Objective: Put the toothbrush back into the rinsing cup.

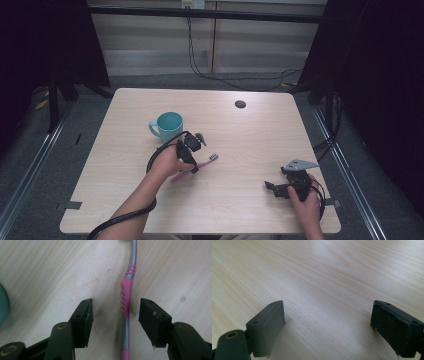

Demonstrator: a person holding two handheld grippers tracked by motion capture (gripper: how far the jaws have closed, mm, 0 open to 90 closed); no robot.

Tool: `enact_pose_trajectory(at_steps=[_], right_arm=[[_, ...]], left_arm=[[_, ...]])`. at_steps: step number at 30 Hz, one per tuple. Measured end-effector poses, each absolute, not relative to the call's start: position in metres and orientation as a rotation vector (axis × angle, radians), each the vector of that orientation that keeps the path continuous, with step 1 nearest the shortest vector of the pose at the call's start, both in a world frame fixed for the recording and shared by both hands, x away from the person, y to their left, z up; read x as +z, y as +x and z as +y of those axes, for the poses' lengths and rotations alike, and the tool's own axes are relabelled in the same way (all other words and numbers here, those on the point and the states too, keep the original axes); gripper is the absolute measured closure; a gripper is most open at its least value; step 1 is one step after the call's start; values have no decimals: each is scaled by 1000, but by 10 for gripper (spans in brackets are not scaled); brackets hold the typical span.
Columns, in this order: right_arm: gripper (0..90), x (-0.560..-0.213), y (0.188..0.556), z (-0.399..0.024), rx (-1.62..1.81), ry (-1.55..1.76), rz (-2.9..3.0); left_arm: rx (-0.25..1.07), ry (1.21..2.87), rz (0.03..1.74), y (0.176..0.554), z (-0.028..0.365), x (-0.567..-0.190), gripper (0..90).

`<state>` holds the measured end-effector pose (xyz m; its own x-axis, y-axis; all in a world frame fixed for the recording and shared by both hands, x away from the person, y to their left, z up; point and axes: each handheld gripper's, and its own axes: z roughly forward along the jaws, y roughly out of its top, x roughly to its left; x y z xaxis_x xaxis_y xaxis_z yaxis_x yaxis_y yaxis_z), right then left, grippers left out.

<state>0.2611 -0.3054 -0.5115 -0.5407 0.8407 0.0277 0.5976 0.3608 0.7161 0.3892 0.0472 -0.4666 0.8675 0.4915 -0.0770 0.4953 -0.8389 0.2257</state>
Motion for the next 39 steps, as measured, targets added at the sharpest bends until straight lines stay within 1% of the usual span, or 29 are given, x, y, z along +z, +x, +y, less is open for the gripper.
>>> enact_pose_trajectory(at_steps=[1,6,15,17,28,31,33,39], right_arm=[[114,-512,261,-305,984,1264,2284],[114,-512,261,-305,984,1262,2284],[114,-512,262,-305,987,1257,2286],[114,-512,262,-305,987,1258,2285],[113,-512,262,-305,983,1264,2285],[114,-512,262,-305,983,1264,2285],[114,-512,262,-305,987,1261,2286],[113,-512,262,-305,983,1262,2285]], left_arm=[[-28,2806,746,391,46,-467,476],[-31,2810,755,393,45,-469,496],[-16,2810,749,395,37,-467,508],[-24,2830,734,397,36,-467,534],[-37,2832,749,399,32,-469,566],[-20,2836,743,398,32,-469,590],[-24,2850,743,399,31,-468,623],[-3,2859,761,399,29,-468,667]])
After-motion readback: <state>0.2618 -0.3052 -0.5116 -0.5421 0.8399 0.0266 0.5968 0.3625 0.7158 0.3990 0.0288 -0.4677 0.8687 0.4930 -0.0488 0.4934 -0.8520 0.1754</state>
